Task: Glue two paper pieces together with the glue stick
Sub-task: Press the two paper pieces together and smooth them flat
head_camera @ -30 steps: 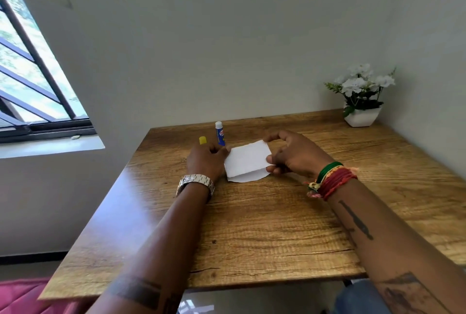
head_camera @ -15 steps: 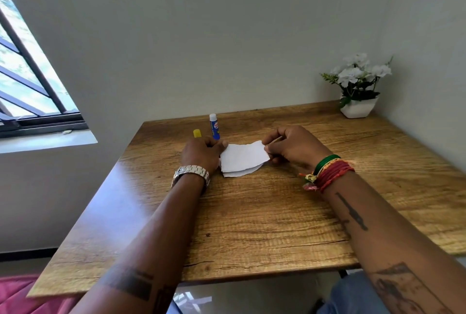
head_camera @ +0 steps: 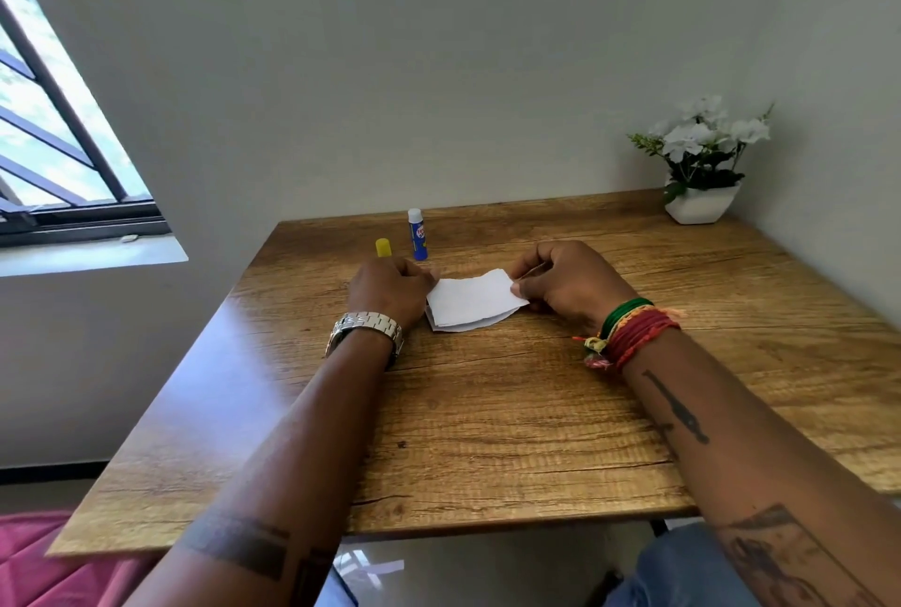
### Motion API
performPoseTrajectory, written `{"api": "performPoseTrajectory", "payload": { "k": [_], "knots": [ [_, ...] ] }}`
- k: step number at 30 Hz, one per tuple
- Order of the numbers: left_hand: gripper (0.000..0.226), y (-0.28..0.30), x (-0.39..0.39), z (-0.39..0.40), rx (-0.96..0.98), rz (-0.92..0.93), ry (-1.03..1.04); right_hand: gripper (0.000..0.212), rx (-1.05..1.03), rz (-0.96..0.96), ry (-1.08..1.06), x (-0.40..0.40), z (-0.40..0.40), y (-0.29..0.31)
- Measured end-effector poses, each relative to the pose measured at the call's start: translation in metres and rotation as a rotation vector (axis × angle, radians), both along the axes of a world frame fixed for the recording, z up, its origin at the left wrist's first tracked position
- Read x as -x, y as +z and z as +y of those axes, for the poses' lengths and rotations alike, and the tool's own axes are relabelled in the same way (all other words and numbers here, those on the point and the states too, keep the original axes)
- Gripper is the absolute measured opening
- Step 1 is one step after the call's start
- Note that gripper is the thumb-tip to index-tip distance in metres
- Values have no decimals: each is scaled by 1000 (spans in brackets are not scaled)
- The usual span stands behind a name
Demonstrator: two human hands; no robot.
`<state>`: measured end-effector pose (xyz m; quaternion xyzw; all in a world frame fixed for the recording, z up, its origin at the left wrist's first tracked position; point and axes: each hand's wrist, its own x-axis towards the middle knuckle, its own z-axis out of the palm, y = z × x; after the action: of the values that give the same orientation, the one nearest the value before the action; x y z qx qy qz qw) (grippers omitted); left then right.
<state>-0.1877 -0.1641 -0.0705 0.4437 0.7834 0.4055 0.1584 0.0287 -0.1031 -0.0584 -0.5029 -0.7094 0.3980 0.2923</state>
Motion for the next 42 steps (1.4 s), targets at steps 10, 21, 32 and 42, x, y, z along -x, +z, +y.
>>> {"api": "performPoseTrajectory", "payload": {
  "k": [10, 21, 32, 42],
  "knots": [
    [17, -2, -1, 0, 25, 152, -5, 15, -120, -159, 69, 4, 0, -3],
    [12, -4, -3, 0, 61, 272, -27, 16, -217, -300, 88, 8, -1, -4],
    [14, 1, -16, -6, 96, 431, -63, 19, -288, -417, 90, 14, -12, 1],
    [35, -1, -18, -11, 102, 415, -37, 25, -311, -497, 105, 15, -18, 5]
  ]
}}
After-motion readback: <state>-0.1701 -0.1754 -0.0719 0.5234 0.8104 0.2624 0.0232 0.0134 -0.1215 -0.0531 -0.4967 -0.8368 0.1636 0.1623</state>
